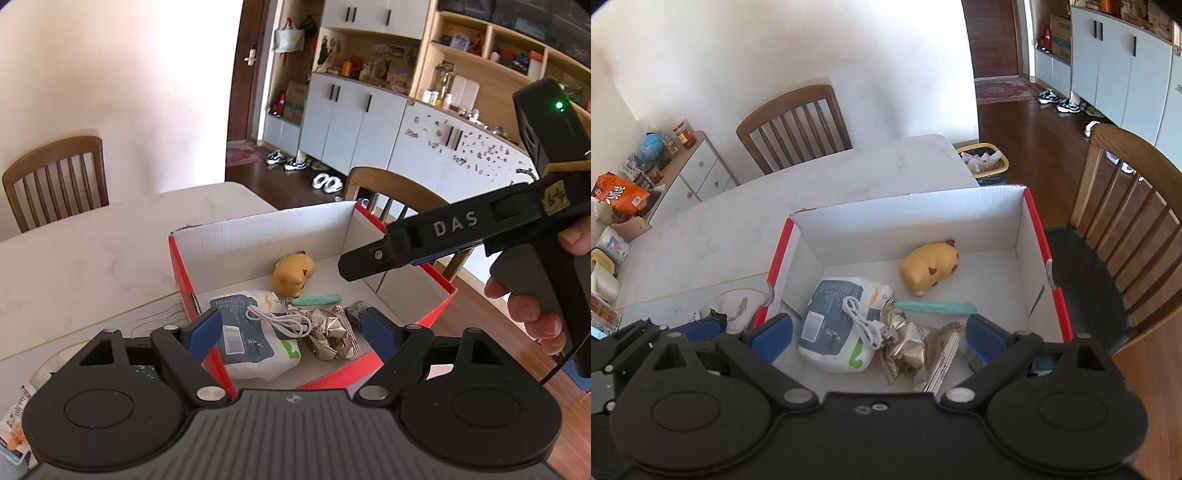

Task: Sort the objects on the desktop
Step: 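Move both grippers back from the box to the snack pile, then grasp the blueberry bun bag with the right gripper while the left grasps the blue cracker packet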

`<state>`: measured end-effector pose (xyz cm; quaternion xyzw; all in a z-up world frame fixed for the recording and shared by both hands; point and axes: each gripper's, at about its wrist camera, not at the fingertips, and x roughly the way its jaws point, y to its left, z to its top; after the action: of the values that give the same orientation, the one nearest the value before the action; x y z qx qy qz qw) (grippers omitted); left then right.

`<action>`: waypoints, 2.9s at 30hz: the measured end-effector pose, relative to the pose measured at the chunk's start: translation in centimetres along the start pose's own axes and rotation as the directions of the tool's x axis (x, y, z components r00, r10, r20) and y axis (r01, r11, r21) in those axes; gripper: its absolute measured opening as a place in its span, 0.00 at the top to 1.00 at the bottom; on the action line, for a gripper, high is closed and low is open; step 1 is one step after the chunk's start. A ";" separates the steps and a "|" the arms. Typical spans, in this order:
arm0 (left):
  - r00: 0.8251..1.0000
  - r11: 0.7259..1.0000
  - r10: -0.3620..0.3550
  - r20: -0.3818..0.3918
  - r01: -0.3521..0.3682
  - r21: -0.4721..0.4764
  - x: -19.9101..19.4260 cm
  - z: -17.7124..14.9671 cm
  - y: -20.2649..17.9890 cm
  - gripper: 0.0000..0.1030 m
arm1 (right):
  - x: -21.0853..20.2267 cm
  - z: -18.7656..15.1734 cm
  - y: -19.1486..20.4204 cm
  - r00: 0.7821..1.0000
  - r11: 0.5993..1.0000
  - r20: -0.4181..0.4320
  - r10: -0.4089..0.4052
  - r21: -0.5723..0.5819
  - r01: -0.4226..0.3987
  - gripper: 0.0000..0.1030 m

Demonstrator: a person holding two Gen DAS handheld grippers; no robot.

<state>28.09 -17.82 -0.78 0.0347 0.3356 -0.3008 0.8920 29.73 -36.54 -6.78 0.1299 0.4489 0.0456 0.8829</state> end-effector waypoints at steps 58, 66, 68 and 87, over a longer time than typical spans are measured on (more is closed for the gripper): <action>0.993 0.987 0.114 0.030 -0.110 -0.120 -11.9 -14.9 19.5 0.00 | 2.2 -11.8 22.8 0.965 0.966 0.259 0.028 -0.254 0.040 0.00; 0.994 0.986 0.108 -0.017 -0.109 -0.129 -10.3 -16.9 22.2 0.00 | 4.5 -12.8 25.5 0.968 0.957 0.250 -0.019 -0.276 0.090 0.00; 0.993 0.984 0.116 -0.025 -0.118 -0.130 -9.8 -17.3 23.0 0.00 | 5.2 -13.1 26.1 0.969 0.955 0.244 -0.026 -0.280 0.096 0.00; 0.990 0.988 0.109 -0.091 -0.118 -0.104 -5.4 -19.1 25.6 0.00 | 12.2 -13.6 28.6 0.982 0.969 0.154 -0.112 -0.203 0.143 0.01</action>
<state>28.23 10.89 -15.76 0.0178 0.3866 -0.2290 0.8932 27.06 -4.04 -16.25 0.0084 0.3853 0.0271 0.9224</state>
